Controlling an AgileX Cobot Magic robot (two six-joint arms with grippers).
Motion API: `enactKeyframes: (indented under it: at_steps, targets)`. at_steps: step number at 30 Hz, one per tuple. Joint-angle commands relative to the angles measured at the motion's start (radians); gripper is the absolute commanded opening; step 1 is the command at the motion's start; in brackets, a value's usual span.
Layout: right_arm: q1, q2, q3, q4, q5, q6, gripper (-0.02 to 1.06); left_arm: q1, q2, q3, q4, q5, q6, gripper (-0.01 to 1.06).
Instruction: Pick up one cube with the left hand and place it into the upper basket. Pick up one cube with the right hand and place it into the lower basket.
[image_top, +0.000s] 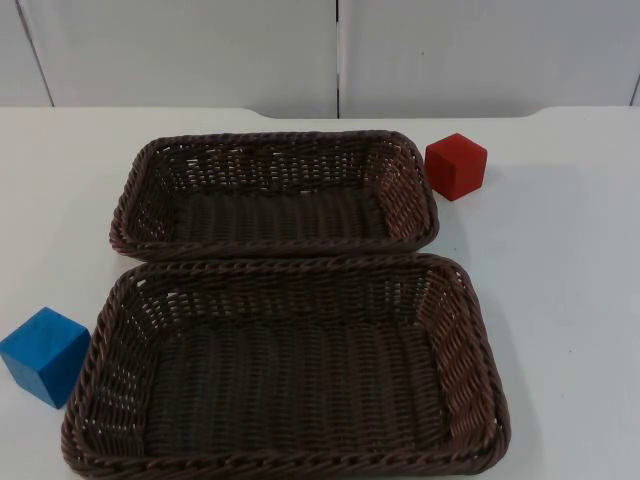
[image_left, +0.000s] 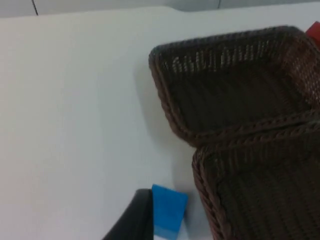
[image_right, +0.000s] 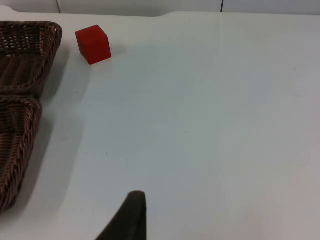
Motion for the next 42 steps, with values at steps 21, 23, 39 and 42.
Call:
enactKeyframes:
  at_steps: [21,23,39,42]
  targets:
    - [-0.002,-0.003,0.003,-0.002,-0.005,0.002,1.05,0.002,0.332,-0.231,-0.265,0.127,0.404,1.05]
    - [-0.002,-0.003,0.003,-0.002,-0.005,0.002,1.05,0.002,0.371,-0.248,-0.267,0.145,0.42,1.05]
    - [-0.002,-0.003,0.003,-0.002,-0.005,0.002,1.05,-0.207,0.624,-0.286,0.182,-0.013,-0.134,1.05]
    - [-0.002,-0.003,0.003,-0.002,-0.005,0.002,1.05,-0.209,0.659,-0.282,0.273,-0.015,-0.291,1.05]
